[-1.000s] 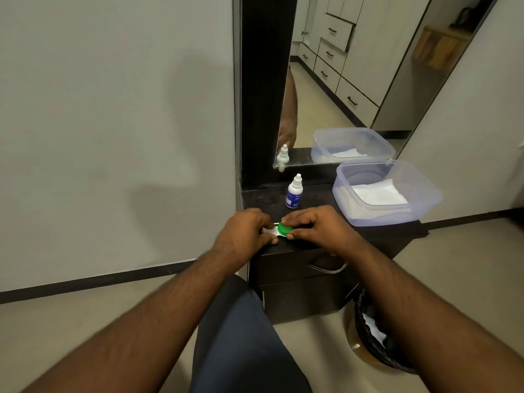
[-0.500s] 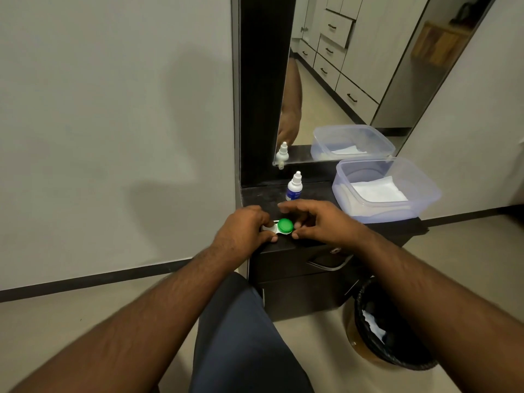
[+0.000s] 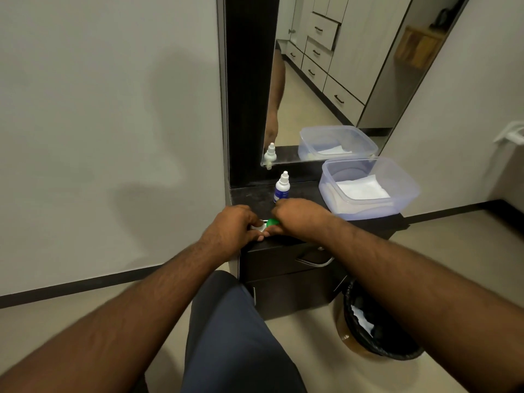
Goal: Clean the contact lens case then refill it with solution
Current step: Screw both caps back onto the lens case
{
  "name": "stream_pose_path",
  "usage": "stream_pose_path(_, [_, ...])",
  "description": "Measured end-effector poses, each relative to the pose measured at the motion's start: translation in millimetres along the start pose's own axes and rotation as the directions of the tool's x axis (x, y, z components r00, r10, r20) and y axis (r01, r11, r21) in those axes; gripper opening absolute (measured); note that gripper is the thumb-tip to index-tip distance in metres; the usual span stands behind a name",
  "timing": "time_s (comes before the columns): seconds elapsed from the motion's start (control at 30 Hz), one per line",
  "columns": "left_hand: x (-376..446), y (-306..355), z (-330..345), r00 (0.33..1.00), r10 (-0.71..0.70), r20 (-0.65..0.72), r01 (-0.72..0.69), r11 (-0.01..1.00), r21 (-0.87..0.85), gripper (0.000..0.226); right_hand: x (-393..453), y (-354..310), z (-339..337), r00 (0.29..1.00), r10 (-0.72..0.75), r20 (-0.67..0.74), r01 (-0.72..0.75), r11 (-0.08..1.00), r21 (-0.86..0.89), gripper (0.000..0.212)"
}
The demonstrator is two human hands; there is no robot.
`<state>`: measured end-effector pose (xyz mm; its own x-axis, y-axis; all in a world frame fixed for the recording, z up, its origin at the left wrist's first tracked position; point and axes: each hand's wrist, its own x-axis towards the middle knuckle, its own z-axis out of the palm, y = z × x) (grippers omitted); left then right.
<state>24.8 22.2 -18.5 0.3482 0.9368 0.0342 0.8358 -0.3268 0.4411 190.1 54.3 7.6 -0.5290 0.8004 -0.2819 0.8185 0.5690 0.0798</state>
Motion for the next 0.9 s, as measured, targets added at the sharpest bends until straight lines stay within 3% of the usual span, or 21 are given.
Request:
stream_pose_path(0.1, [-1, 1, 0, 1.000, 0.002, -0.004, -0.002, 1.000, -0.005, 0.037, -4, 2, -2, 1.000, -0.012, 0.011, 0.012, 0.999, -0.036, 0.054])
stream_pose_path(0.27, [-1, 3, -2, 1.000, -0.006, 0.014, 0.006, 1.000, -0.023, 0.038, -18, 12, -4, 0.987, -0.131, -0.092, 0.149, 0.959, 0.241, 0.052])
stream_pose_path(0.43, [-2, 4, -2, 1.000, -0.027, 0.012, 0.027, 0.999, -0.033, 0.037, -11, 5, -3, 0.993, -0.091, -0.078, 0.102, 0.983, 0.152, 0.036])
stream_pose_path(0.67, [-4, 7, -2, 0.998, -0.057, -0.006, 0.056, 0.998, -0.042, 0.035, -8, -3, 5, 0.996, -0.011, -0.090, 0.017, 0.998, 0.068, 0.042])
stream_pose_path(0.9, [-3, 6, -2, 0.999, -0.047, -0.006, 0.047, 0.998, -0.043, 0.034, -16, 8, 5, 0.986, -0.077, -0.151, 0.111, 0.966, 0.235, 0.038])
